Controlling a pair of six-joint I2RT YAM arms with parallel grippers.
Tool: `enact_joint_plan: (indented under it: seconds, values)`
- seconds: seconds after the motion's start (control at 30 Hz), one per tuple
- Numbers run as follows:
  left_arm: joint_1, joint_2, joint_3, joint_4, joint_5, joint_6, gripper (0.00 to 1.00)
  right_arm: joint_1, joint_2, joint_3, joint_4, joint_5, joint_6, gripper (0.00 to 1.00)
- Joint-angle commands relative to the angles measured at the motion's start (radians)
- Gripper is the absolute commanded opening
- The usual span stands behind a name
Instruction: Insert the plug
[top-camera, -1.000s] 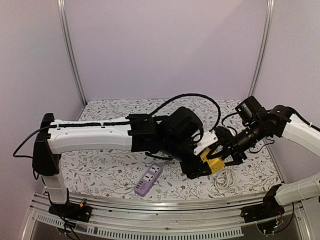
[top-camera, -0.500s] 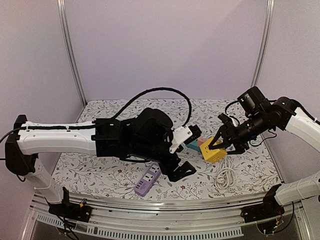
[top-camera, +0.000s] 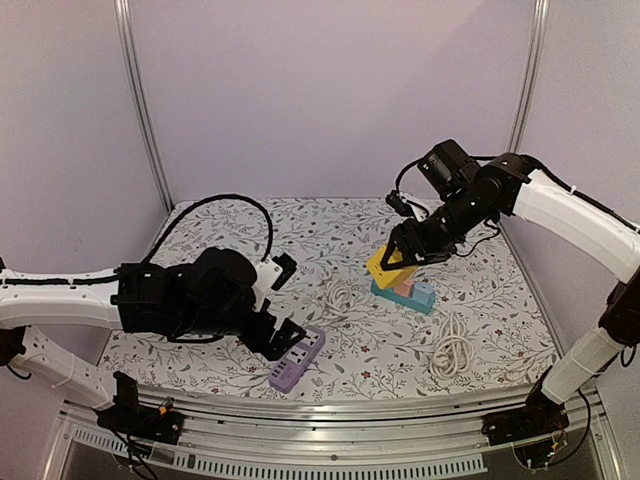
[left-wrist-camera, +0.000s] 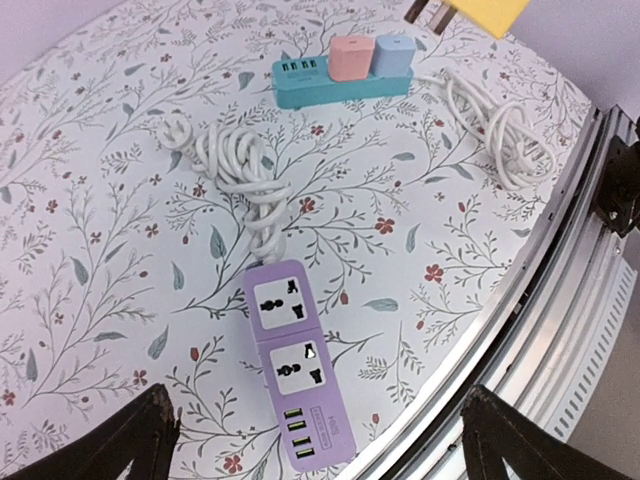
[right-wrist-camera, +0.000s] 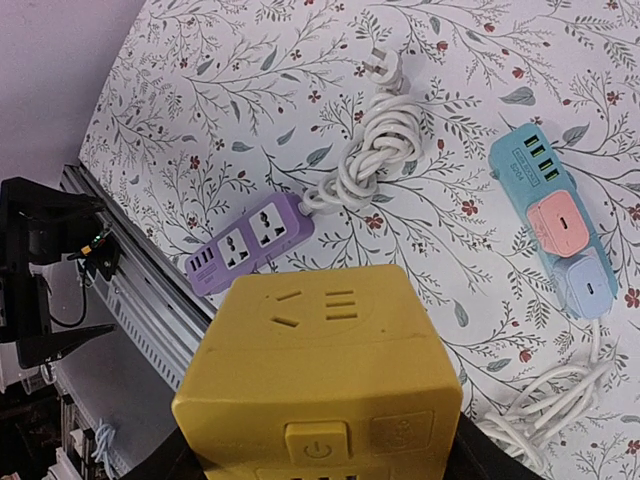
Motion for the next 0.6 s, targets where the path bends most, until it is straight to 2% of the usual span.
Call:
enact_joint_plan:
  seconds: [0.0,0.17,0.3,0.57]
  values:
    - [0.009,0.011,-0.076,-0.033,-0.070,-0.076,0.99,0.027,0.059,0.041,-0.023,0.073,-0.058,0.00]
    - [0.014,0.117,-0.092,-0.019,-0.099,-0.113,1.00,0.045,0.050,0.016,-0.028,0.136,-0.016,0.00]
    - [0.032,0.204,-0.100,0.033,-0.050,-0.116,0.99,0.058,-0.002,-0.020,-0.036,0.187,0.017,0.00]
    - [0.054,0.358,-0.087,0.113,0.022,-0.068,0.99,0.065,-0.186,-0.141,-0.029,0.264,0.101,0.00]
